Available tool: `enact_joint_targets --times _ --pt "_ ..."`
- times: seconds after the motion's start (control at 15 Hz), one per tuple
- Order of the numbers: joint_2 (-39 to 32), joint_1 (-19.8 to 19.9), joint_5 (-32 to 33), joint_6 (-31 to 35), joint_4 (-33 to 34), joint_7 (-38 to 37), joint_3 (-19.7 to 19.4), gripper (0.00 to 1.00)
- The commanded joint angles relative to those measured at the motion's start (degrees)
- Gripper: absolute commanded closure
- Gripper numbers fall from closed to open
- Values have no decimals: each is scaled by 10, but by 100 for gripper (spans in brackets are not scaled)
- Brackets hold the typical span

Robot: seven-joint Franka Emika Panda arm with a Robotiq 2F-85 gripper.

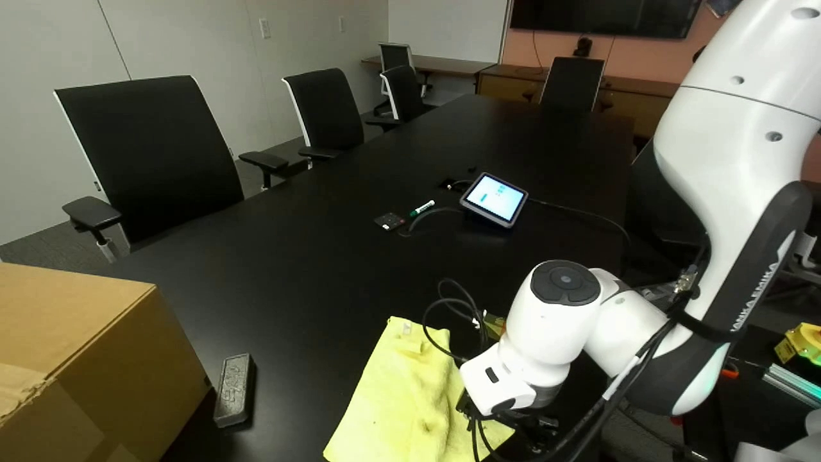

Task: Fold the yellow towel from bottom to top

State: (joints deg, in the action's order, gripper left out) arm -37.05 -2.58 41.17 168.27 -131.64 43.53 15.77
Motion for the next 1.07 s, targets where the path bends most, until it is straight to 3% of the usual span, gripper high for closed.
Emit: enact_joint_targets --times 0.0,0.53,1.0 --pt "-11 11 -32 -28 8 41 13 0" --pt "-13 -20 -49 -43 22 25 -34 0" --pt "-39 -26 -51 -49 45 31 -45 0"
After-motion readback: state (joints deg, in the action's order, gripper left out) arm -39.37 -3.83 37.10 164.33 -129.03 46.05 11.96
